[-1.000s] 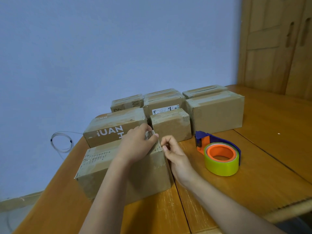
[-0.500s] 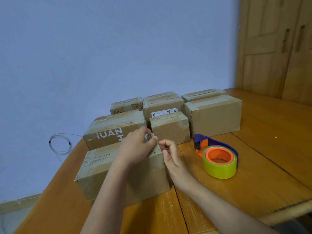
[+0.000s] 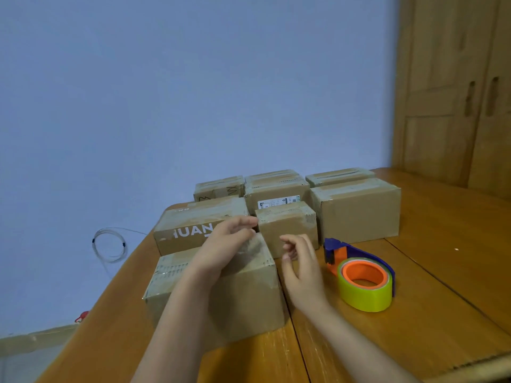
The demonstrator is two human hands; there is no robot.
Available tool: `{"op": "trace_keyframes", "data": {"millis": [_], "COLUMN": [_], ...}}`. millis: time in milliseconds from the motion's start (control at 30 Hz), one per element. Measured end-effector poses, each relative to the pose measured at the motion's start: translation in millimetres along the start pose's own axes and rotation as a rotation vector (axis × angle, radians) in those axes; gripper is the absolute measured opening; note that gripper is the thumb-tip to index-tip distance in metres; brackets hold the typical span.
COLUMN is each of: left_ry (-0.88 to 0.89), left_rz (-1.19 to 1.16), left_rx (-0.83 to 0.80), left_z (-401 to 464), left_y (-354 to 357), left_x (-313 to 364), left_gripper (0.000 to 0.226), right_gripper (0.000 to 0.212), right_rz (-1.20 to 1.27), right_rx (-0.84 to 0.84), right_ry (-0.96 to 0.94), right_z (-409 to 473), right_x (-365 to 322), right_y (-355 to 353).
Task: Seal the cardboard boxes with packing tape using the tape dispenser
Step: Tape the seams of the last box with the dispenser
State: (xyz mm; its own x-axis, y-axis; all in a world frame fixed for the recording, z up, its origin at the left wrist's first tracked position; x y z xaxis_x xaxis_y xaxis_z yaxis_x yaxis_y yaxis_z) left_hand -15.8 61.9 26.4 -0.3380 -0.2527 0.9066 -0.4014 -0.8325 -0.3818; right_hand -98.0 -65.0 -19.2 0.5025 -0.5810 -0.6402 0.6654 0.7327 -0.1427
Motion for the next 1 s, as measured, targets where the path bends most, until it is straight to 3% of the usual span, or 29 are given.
{"op": "trace_keyframes", "data": {"millis": [133, 300, 433, 633, 1000], "left_ry": [0.041, 0.097, 0.133, 0.127, 0.1], "left_rz": [-0.205, -0.201, -0.206, -0.195, -0.182], "left_rx": [-0.042, -0.103, -0.092, -0.106, -0.129], "left_z": [0, -2, 0, 0, 2], "left_y": [-5, 0, 0, 1, 4], "left_x": [1, 7, 10, 9, 5], "left_gripper": [0.038, 0.052, 0.034, 0.033, 0.031], "right_gripper": [0.029, 0.034, 0.025, 0.025, 0.022], "right_rz": [0.03, -0.133, -0.28, -0.378, -0.403], "right_rx": [0.016, -0.204, -0.251, -0.158, -0.169], "right_ry": [-0.057, -0.102, -0.301, -0.53, -0.459], "right_z": [35, 69, 78, 68, 71], "right_x": [-21, -44, -63, -78, -79], "right_y": [-1, 30, 43, 40, 41]}}
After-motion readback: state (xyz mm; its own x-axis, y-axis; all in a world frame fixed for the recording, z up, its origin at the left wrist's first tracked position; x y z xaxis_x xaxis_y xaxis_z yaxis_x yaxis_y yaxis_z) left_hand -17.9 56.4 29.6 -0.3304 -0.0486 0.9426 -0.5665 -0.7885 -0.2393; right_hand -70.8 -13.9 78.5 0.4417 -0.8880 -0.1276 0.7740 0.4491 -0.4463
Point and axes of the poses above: each hand's wrist, its own z-axis towards the middle knuckle, its own y-axis out of the palm, x = y × z, the point moved 10 cm from there along z, towards the middle knuckle, and after that the axes turned 1 degree about z, right-handed, at the moved point
